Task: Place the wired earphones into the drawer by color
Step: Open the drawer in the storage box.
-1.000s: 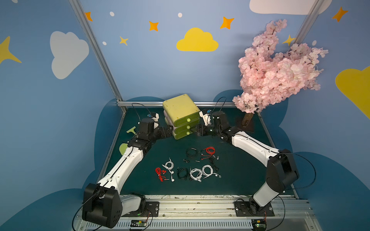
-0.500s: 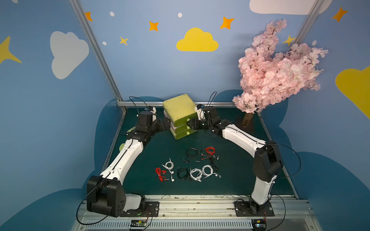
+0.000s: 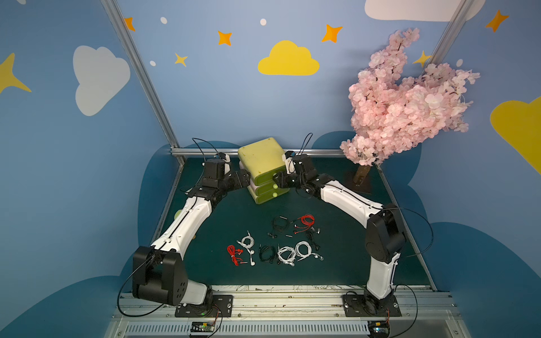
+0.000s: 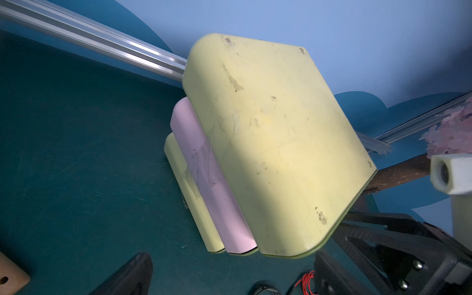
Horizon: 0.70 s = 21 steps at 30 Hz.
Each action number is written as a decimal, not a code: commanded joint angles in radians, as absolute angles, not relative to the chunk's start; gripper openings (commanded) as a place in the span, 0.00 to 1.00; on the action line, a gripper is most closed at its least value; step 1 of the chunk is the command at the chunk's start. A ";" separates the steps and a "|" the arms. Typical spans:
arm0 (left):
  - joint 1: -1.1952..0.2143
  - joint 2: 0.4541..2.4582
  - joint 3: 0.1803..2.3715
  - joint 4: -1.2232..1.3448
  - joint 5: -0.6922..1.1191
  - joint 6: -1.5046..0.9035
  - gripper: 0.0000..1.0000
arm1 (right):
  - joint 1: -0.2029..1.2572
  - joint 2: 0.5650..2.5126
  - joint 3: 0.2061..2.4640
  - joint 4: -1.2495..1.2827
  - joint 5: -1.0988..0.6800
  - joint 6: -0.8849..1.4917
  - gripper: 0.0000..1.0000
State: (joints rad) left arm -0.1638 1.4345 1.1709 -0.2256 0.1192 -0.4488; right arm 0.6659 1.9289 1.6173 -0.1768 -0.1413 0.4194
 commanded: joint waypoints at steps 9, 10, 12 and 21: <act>-0.159 1.431 1.186 -0.242 0.135 -0.436 1.00 | 0.669 1.972 1.695 -0.174 -0.142 0.420 0.36; -0.160 1.429 1.183 -0.243 0.135 -0.435 1.00 | 0.667 1.973 1.695 -0.174 -0.144 0.421 0.35; -0.160 1.427 1.180 -0.244 0.133 -0.435 1.00 | 0.665 1.976 1.697 -0.173 -0.144 0.425 0.34; -0.157 1.432 1.182 -0.244 0.127 -0.436 1.00 | 0.659 1.964 1.691 -0.186 -0.160 0.433 0.25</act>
State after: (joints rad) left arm -0.1635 1.4345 1.1709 -0.2367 0.1234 -0.4492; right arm 0.6605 1.9633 1.6680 -0.1787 -0.1455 0.4316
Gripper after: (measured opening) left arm 0.999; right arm 0.262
